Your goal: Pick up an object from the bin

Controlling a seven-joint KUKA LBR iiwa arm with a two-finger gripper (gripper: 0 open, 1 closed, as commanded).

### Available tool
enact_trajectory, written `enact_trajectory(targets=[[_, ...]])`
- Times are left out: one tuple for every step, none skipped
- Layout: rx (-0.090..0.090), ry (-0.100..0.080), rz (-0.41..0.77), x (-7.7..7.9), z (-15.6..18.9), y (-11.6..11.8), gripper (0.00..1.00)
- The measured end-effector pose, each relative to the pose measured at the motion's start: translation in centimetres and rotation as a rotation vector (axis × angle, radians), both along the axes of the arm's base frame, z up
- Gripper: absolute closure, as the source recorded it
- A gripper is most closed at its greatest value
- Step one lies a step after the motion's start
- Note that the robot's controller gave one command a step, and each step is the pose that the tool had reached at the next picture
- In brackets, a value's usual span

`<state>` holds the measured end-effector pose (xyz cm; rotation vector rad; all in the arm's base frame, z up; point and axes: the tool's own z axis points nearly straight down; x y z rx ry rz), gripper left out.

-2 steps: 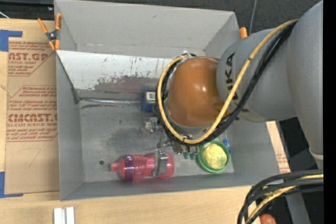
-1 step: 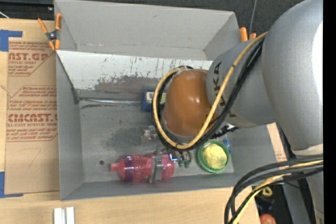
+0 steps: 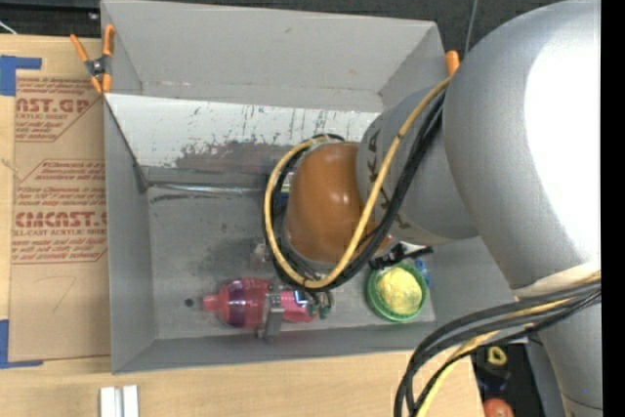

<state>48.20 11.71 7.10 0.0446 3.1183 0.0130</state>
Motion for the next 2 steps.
enact_trajectory(targets=[[-0.005, 0.019, 0.038, -0.2, -0.15, -1.56, 1.0], [-0.005, 0.02, 0.038, -0.2, -0.15, -1.56, 1.0]])
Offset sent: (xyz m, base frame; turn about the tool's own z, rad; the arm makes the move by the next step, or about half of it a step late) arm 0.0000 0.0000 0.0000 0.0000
